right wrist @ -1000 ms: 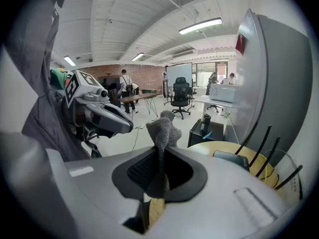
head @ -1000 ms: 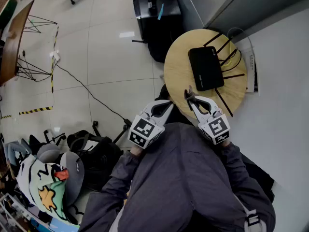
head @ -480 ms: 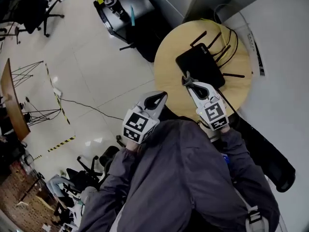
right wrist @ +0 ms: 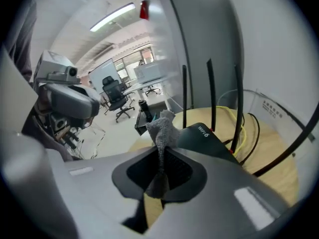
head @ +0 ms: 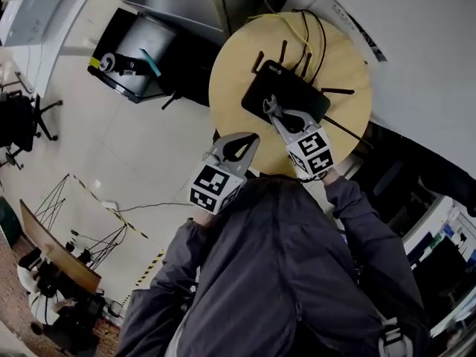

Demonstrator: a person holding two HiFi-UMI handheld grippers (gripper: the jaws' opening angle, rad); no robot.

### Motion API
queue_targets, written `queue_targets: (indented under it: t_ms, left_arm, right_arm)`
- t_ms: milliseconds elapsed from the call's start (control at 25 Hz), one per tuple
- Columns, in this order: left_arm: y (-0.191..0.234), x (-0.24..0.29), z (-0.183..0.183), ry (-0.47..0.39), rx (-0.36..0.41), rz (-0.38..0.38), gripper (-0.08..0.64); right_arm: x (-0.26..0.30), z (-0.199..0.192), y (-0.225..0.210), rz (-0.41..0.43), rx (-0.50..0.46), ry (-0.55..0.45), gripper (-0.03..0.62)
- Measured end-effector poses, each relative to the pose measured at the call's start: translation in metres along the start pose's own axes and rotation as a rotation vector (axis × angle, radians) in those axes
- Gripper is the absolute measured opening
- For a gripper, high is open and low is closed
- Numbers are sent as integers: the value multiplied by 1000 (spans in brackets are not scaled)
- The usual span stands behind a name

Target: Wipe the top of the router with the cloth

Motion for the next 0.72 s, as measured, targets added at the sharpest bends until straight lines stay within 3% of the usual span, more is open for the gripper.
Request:
queue_targets:
  t_ms: [200,400,520,720]
  left_arm:
    - [38,-8,16,36,83,-142,0]
    - [77,-27,21,57,123,-202,0]
    - [92,-38,20,70,142,-231,0]
    - [103,-41,23,70,173,-282,0]
  right_arm:
    - [37,32,-30,-156,320,-68,29]
    - [83,51,-62,-299,608,-102,29]
    - [95,44,-71,-380,685,-61,29]
    - [81,27,-76,-458,697,-35,29]
Point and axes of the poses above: the fingertips, and each gripper's own axes: x forward along the fingers, y to its left, z out of its top, the point moved 10 cm from there along -x, backward along the fingers, and after that the axes turned 7 degrees about x, right-handed, at the moved point
